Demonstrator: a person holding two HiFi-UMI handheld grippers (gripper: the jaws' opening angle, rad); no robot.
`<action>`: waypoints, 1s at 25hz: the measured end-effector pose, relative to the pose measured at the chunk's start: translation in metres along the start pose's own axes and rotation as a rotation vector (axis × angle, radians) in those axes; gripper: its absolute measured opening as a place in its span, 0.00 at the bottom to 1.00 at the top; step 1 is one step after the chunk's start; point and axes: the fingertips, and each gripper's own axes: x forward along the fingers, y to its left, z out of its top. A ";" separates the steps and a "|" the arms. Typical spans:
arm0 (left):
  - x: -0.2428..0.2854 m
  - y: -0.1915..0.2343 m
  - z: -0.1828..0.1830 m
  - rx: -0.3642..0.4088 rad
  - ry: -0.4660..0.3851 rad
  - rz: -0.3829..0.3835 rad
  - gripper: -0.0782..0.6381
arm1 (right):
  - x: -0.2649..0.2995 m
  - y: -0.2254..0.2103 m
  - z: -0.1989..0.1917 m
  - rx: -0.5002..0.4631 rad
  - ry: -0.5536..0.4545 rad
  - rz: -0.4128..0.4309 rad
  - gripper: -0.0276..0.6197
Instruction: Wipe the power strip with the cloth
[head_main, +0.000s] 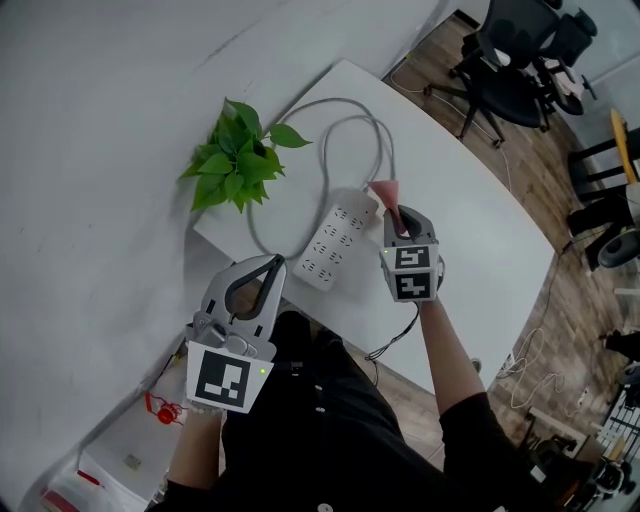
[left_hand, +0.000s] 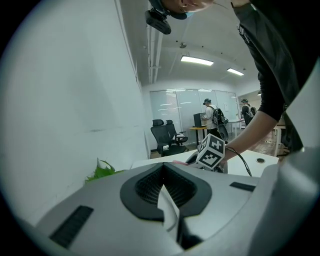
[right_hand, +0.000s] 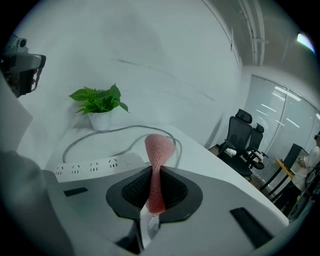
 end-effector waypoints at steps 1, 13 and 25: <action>-0.001 0.000 -0.002 0.000 0.006 0.001 0.13 | 0.004 0.002 -0.003 0.006 0.011 0.005 0.13; -0.006 0.000 -0.008 -0.022 0.036 0.017 0.13 | 0.016 0.035 -0.014 -0.017 0.074 0.110 0.13; -0.002 -0.004 -0.004 -0.015 0.022 0.016 0.13 | -0.002 0.091 -0.022 -0.063 0.085 0.260 0.13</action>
